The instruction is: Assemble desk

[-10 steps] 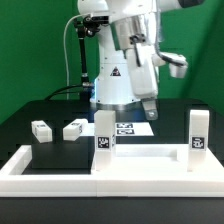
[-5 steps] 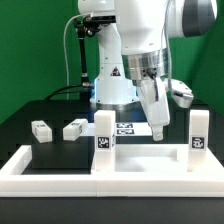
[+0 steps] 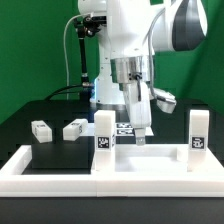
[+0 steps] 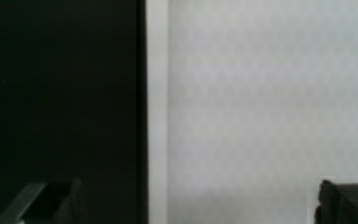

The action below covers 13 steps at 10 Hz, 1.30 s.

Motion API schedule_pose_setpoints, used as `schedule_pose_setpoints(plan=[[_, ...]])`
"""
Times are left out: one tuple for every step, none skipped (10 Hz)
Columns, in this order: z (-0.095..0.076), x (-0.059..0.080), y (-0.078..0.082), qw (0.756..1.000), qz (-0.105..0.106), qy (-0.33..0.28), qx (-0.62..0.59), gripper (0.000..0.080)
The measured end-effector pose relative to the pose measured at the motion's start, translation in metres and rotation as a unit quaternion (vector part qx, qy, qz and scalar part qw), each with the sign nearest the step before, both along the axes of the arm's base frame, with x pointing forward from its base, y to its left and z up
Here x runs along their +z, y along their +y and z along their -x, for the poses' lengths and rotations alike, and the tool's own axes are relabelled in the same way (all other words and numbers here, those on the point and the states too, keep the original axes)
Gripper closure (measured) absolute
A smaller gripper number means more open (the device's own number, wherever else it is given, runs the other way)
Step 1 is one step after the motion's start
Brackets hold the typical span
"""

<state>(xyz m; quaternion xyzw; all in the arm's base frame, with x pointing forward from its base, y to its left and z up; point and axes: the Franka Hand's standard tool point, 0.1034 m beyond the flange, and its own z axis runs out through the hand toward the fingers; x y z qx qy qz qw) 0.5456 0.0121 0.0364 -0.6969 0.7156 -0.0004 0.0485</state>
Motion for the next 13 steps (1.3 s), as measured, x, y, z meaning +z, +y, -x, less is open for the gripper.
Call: schedule_pose_setpoints(plan=[[0.0, -0.006, 0.001, 1.0, 0.003, 0.003, 0.002, 0.015], [0.001, -0.012, 0.004, 1.0, 0.005, 0.008, 0.004, 0.015], [0.003, -0.016, 0.006, 1.0, 0.007, 0.011, 0.007, 0.015], [0.005, -0.02, 0.005, 1.0, 0.008, 0.015, 0.008, 0.015], [0.006, -0.021, 0.004, 1.0, 0.006, 0.018, 0.008, 0.015], [0.006, -0.018, 0.003, 1.0, -0.002, 0.025, 0.006, 0.015], [0.005, -0.018, 0.002, 1.0, -0.001, 0.025, 0.005, 0.015], [0.006, -0.019, 0.002, 1.0, -0.001, 0.025, 0.005, 0.015], [0.006, -0.019, 0.002, 1.0, -0.001, 0.025, 0.005, 0.0276], [0.006, -0.019, 0.002, 1.0, -0.001, 0.025, 0.005, 0.0459], [0.006, -0.019, 0.002, 1.0, -0.001, 0.025, 0.005, 0.0593], [0.009, -0.02, 0.002, 1.0, -0.002, 0.03, 0.005, 0.0593], [0.012, -0.021, 0.002, 0.999, -0.003, 0.033, 0.003, 0.0739]])
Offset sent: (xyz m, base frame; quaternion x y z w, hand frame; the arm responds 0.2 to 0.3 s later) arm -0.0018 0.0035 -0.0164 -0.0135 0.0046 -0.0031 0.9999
